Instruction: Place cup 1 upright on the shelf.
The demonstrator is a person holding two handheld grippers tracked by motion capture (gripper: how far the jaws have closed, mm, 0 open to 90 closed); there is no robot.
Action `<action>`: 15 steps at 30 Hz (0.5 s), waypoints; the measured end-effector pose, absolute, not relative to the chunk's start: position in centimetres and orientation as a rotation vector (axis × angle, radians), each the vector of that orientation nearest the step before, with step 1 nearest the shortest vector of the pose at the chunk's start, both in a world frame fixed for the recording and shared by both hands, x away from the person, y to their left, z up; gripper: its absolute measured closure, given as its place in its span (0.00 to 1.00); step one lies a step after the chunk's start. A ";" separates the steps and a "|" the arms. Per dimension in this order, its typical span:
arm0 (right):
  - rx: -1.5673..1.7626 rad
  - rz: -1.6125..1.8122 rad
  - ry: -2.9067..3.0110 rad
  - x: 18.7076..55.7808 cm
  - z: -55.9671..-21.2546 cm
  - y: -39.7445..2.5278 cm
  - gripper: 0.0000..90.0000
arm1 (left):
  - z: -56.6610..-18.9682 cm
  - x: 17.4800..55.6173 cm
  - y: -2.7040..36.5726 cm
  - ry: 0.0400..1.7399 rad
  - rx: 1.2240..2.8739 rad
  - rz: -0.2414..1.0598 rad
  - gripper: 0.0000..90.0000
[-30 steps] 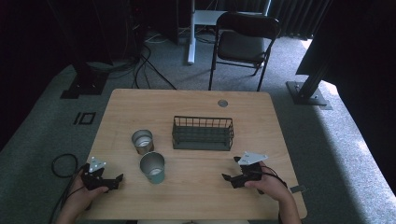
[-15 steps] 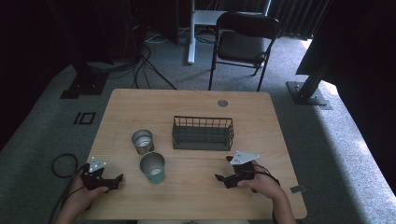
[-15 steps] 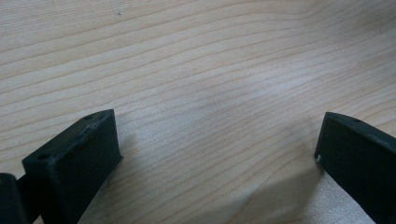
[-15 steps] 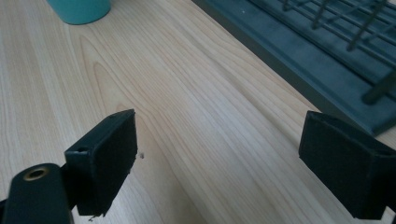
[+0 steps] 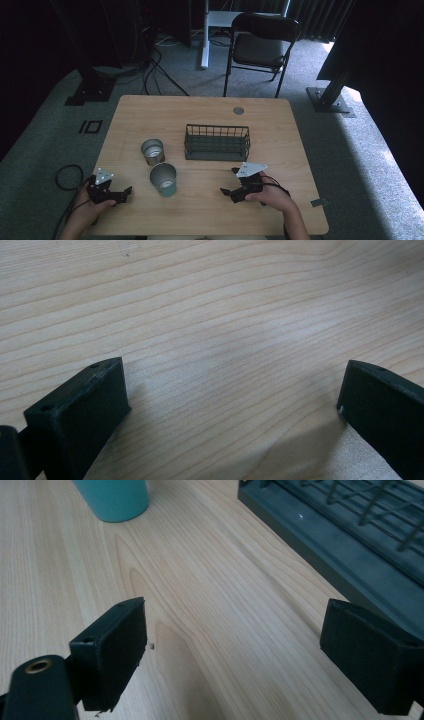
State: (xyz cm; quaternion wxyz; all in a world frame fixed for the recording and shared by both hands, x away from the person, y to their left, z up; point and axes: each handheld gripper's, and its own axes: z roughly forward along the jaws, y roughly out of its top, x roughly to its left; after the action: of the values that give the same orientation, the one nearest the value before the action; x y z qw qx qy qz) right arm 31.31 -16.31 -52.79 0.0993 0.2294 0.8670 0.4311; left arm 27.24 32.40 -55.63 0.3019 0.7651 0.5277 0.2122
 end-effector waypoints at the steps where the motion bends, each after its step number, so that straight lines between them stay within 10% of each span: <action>1: 0.670 1.275 2.566 31.3 -52.8 -16.1 0.13 | -55.6 27.2 32.4 1.399 2.029 0.563 0.01; 15: 0.603 1.295 2.598 31.5 -52.8 -13.3 0.13 | -55.6 27.2 32.4 1.399 2.029 0.563 0.01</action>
State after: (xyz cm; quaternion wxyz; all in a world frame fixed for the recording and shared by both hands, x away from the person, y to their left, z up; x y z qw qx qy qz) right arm 31.46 -13.27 -52.78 0.0884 0.2027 0.8728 0.4351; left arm 27.24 32.40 -55.63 0.3020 0.7650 0.5277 0.2123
